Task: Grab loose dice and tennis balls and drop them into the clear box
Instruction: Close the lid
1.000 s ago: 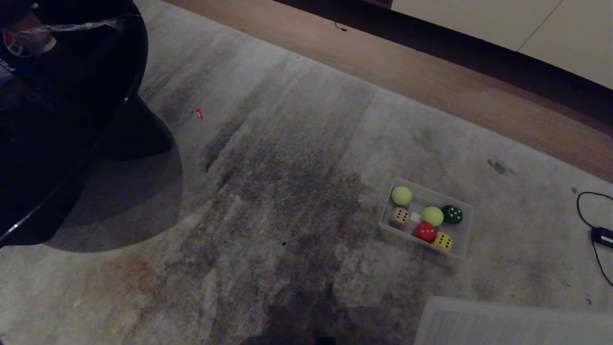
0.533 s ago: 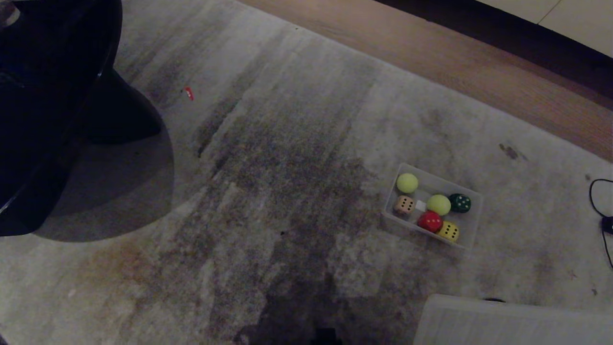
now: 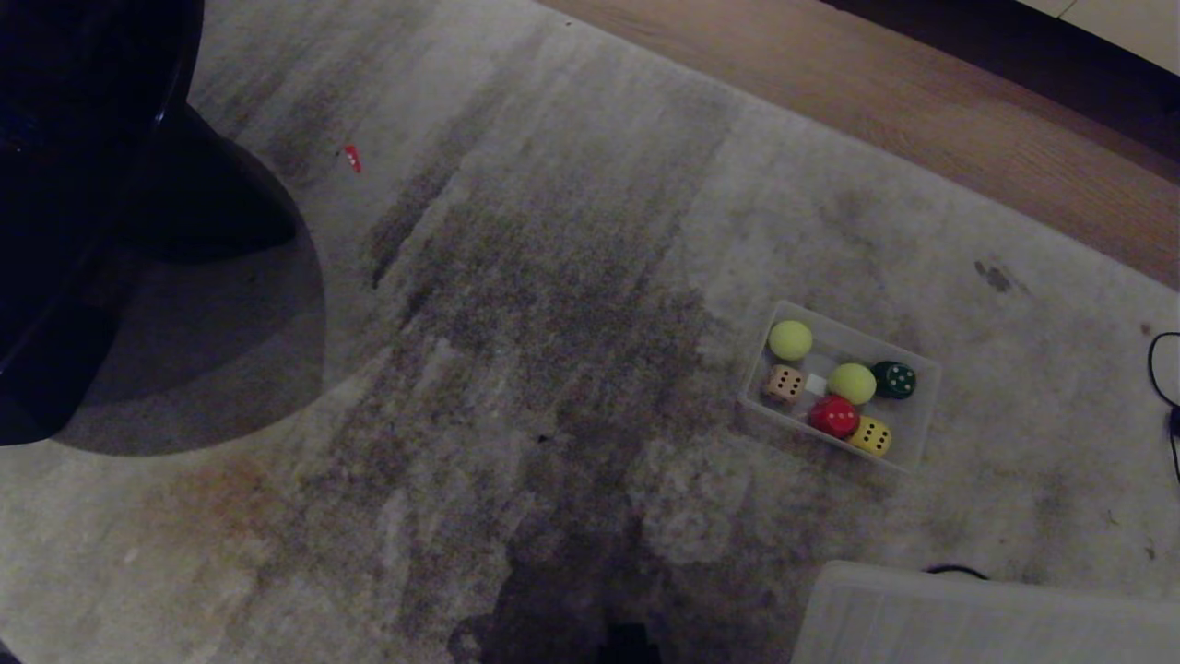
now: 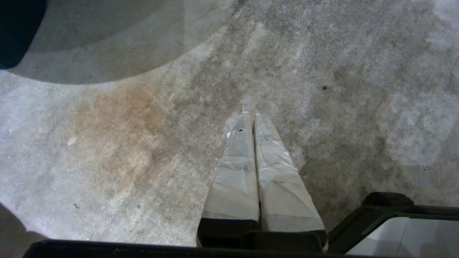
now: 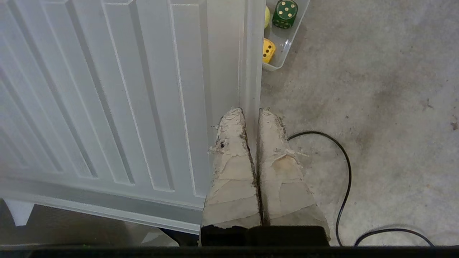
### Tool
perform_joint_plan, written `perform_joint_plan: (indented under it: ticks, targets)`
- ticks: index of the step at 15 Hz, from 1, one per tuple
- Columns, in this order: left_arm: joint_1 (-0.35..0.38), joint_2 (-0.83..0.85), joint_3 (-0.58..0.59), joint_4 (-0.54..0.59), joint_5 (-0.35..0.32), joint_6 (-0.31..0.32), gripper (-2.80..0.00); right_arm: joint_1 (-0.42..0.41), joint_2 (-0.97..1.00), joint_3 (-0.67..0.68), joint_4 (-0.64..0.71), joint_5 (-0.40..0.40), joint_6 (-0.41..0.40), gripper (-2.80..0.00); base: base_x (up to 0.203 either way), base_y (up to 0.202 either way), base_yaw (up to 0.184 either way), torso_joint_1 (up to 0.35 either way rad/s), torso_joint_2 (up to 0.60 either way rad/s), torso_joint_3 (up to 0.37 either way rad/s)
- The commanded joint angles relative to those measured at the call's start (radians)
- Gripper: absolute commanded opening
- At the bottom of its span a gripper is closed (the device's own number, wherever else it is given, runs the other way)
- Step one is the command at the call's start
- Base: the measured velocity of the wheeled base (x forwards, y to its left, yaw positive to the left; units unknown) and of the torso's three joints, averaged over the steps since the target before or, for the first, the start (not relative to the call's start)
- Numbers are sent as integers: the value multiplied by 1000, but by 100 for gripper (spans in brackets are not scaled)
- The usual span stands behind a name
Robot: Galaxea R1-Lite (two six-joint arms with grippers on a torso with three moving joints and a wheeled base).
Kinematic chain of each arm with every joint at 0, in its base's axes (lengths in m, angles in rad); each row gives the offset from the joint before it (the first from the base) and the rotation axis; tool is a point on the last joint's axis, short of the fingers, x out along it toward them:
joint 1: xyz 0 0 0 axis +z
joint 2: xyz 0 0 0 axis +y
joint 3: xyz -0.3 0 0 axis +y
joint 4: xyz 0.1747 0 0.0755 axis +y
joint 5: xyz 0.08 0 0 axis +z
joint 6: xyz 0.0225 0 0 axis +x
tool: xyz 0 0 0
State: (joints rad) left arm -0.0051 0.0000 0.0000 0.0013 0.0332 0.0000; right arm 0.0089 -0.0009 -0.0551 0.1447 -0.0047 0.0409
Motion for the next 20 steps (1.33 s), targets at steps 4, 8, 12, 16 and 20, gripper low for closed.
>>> perform_joint_plan:
  ticks: [4, 8, 12, 16, 20]
  targets:
    - [-1, 2, 2, 0, 1, 0, -280, 0, -1, 0, 1, 0, 0, -280, 0, 0, 0, 0, 0, 0]
    - [1, 2, 2, 0, 2, -5, -280, 0, -1, 0, 1, 0, -1, -280, 5, 8, -124, 3, 4, 1]
    - [0, 2, 2, 0, 4, -8, -280, 0, -1, 0, 1, 0, -1, -280, 2, 11, -186, 2, 3, 2]
    - [-1, 2, 2, 0, 4, -6, -280, 0, 0, 0, 1, 0, -1, -280, -1, 2, -41, 1, 0, 0]
    - [-1, 2, 2, 0, 2, -6, -280, 0, 0, 0, 1, 0, -1, -280, 0, 0, 0, 0, 0, 0]
